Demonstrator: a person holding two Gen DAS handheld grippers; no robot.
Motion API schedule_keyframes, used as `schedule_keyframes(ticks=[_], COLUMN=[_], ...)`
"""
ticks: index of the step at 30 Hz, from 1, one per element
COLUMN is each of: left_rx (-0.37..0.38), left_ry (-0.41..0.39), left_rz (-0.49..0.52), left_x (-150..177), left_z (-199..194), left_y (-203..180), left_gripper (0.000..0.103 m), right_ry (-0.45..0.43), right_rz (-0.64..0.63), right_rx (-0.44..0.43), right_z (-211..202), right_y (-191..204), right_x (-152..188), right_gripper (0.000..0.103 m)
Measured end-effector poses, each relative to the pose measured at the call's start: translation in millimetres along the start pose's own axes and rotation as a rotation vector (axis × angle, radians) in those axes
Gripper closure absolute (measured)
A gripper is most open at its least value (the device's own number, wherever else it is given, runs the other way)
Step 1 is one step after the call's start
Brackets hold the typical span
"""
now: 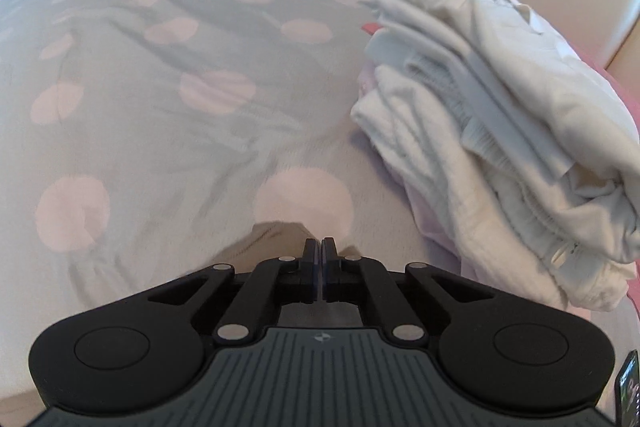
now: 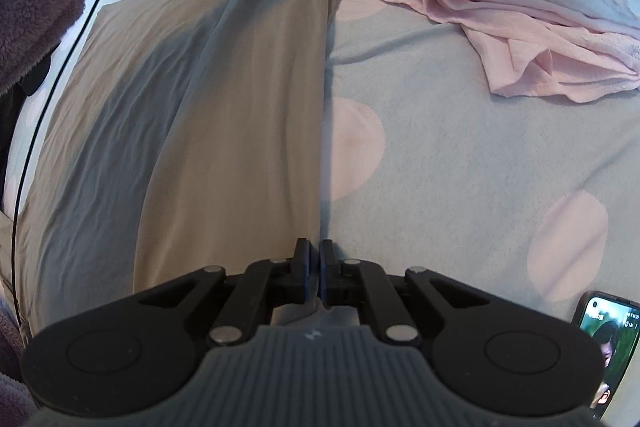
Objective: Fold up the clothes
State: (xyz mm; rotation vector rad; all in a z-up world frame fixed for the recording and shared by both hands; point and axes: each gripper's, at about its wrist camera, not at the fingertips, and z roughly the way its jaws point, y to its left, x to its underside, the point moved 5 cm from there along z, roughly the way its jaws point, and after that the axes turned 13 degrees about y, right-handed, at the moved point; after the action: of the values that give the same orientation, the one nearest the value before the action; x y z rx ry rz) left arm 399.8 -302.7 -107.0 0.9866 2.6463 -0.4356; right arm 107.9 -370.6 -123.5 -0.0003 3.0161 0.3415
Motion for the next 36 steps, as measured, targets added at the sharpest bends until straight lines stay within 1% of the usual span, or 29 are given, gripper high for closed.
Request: schedule_keyframes(ticks=[5, 10, 11, 12, 13, 15, 16, 18, 19, 23, 24, 25, 26, 27, 29, 32, 33, 34, 36], left_rx=[0.0, -0.052, -0.057, -0.054, -0.048, -0.041, -0.047, -0.049, -0.045, -0.017, -0.006, 0.008, 0.023, 0.044, 0.066, 0.069, 0.068, 0.069, 0.075], left_ry=[-0.006, 0.034, 0.035, 0.03, 0.019, -0.006, -0.019, -0.031, -0.038, -0.052, -0.046, -0.039, -0.031, -0.022, 0.003, 0.037, 0.045, 0.054, 0.064], left_rz=[0.026, 0.034, 0.028, 0.026, 0.026, 0.032, 0.033, 0.041, 0.043, 0.054, 0.056, 0.055, 0.053, 0.054, 0.066, 0.079, 0.075, 0.07, 0.058], left_x=[-10.0, -5.8, -4.2, -2.3, -0.1, 5.9, 9.9, 21.4, 29.1, 70.1, 83.8, 97.7, 112.0, 127.9, 159.8, 210.5, 228.5, 245.2, 277.7], left_z=[8.2, 25.7, 25.7, 23.0, 17.6, 1.5, -7.5, -24.2, -32.8, -66.5, -74.1, -81.2, -87.9, -94.6, -105.7, -118.7, -122.9, -126.2, -134.1], left_y=[-13.6, -17.0, -14.8, -12.6, -10.5, -6.4, -4.4, -1.3, -0.7, -5.5, -8.3, -10.9, -13.9, -17.4, -25.9, -37.0, -39.9, -43.2, -51.2], left_gripper=[0.103, 0.102, 0.096, 0.086, 0.074, 0.06, 0.059, 0.059, 0.059, 0.059, 0.059, 0.059, 0.059, 0.059, 0.06, 0.061, 0.063, 0.068, 0.07], right_ry=[0.009, 0.013, 0.014, 0.012, 0.007, -0.012, -0.017, -0.022, -0.021, -0.015, -0.009, 0.002, 0.014, 0.011, 0.006, -0.011, -0.02, -0.033, -0.062], right_rz=[0.007, 0.016, 0.013, 0.011, 0.014, 0.028, 0.035, 0.053, 0.065, 0.08, 0.078, 0.069, 0.06, 0.061, 0.091, 0.075, 0.063, 0.054, 0.024], right_rx=[0.001, -0.001, 0.0, -0.001, -0.008, -0.024, -0.027, -0.034, -0.037, -0.108, -0.121, -0.103, -0.084, -0.068, -0.089, -0.071, -0.059, -0.045, -0.045], right_z=[0.2, 0.9, 0.4, -1.4, -3.7, -9.1, -10.5, -11.4, -10.5, -5.6, -4.1, -0.9, 2.3, 3.2, 3.0, -1.6, -3.8, -7.2, -15.8], right_y=[0.0, -0.8, -0.4, 0.2, 0.0, -3.2, -5.4, -10.4, -12.8, -12.0, -10.3, -9.1, -8.0, -9.8, -15.2, -11.3, -8.7, -5.9, 2.8], right_x=[1.2, 2.3, 2.2, 2.6, 2.9, 4.1, 5.2, 8.2, 9.7, 14.5, 15.8, 17.9, 19.9, 21.5, 23.4, 26.2, 26.9, 28.2, 32.0], right_gripper=[0.098, 0.098, 0.098, 0.097, 0.096, 0.091, 0.089, 0.071, 0.071, 0.071, 0.075, 0.082, 0.096, 0.096, 0.097, 0.095, 0.091, 0.09, 0.09])
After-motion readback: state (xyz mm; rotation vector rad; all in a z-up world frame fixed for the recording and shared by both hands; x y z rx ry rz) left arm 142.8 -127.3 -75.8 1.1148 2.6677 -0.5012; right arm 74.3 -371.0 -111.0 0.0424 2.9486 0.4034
